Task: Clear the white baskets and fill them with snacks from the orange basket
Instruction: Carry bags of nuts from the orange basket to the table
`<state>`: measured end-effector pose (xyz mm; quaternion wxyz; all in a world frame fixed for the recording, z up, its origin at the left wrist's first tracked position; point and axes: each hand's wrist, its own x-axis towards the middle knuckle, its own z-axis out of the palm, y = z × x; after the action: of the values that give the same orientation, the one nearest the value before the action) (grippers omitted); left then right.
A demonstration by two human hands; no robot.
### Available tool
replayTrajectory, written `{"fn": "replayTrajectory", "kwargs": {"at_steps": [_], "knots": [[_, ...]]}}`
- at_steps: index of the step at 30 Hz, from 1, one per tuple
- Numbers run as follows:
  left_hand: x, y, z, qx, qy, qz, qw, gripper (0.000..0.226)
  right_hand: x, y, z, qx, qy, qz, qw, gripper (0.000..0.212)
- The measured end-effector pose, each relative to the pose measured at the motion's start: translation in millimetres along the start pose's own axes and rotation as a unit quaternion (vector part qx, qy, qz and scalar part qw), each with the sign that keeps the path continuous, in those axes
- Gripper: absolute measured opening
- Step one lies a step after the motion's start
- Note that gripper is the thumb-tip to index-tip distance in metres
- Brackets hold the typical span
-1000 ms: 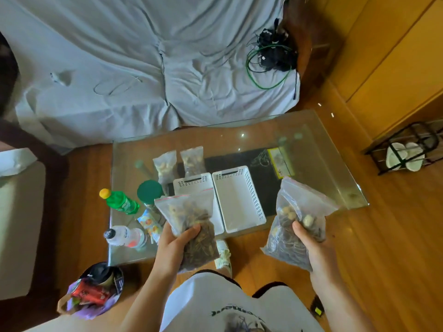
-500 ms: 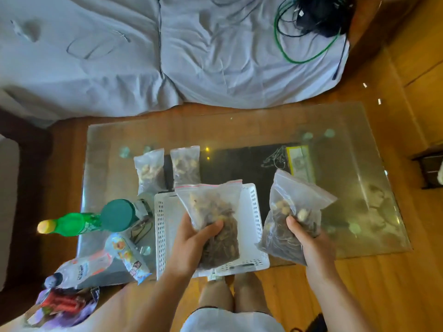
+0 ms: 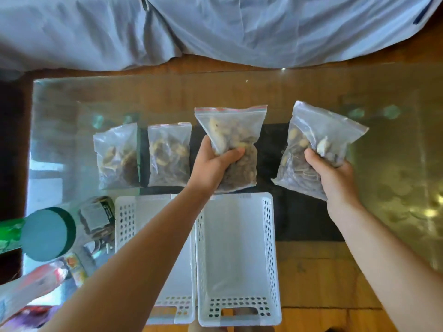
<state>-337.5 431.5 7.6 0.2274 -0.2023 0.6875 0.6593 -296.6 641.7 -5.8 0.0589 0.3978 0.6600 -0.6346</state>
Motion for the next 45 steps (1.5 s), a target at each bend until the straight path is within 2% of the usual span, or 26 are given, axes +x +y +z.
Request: {"fn": "replayTrajectory", "kwargs": {"at_steps": [3,5,11,14,18,21,26,30,32,34,39,42,45], "knots": [[33.2,-17.3,5.5,0.022,0.006,-0.024,0.999,0.048,32.9,9.6,10.6,-0.017,0.012,0.0,1.0,0.039],[49.4,-31.0,6.3,0.054,-0.004,-0.056,0.997,0.046,47.7,20.0,17.8,-0.031,0.007,0.02,0.999,0.044],[77.5,-61.9,8.2,0.08,0.004,-0.127,0.989,0.05,67.4,51.3,29.4,-0.067,-0.053,0.069,0.994,0.02],[80.6,-68.4,9.5,0.086,0.026,-0.143,0.986,0.053,67.3,60.5,31.2,-0.106,-0.064,0.074,0.99,0.019],[78.9,-69.0,12.4,0.13,0.045,-0.124,0.983,0.047,68.3,60.1,33.3,-0.141,-0.063,0.061,0.986,0.019],[73.5,-68.5,14.4,0.226,0.074,-0.082,0.968,0.045,66.8,57.6,36.0,-0.183,-0.061,0.028,0.981,0.019],[71.5,-64.0,15.9,0.321,0.11,-0.027,0.94,0.044,68.0,53.6,38.3,-0.249,-0.046,-0.024,0.967,0.044],[69.8,-64.1,18.7,0.394,0.126,-0.07,0.908,0.055,66.1,53.2,35.2,-0.248,-0.032,-0.016,0.968,0.057],[68.0,-61.2,17.9,0.384,0.111,-0.118,0.909,0.062,63.7,52.4,30.8,-0.251,-0.028,-0.003,0.968,0.063],[63.4,-55.9,16.6,0.339,0.096,-0.143,0.925,0.063,61.4,50.1,25.0,-0.244,-0.037,0.018,0.969,0.068],[34.2,-29.4,9.3,0.271,0.09,-0.111,0.952,0.063,38.5,29.6,12.6,-0.245,-0.047,0.056,0.967,0.082],[3.6,-10.7,1.4,0.252,0.085,-0.109,0.958,0.062,9.6,10.4,4.4,-0.235,-0.066,0.065,0.968,0.08],[-36.9,2.7,-8.7,0.168,0.077,-0.136,0.973,0.05,-27.3,-9.0,-1.8,-0.204,-0.095,0.098,0.97,0.073]]}}
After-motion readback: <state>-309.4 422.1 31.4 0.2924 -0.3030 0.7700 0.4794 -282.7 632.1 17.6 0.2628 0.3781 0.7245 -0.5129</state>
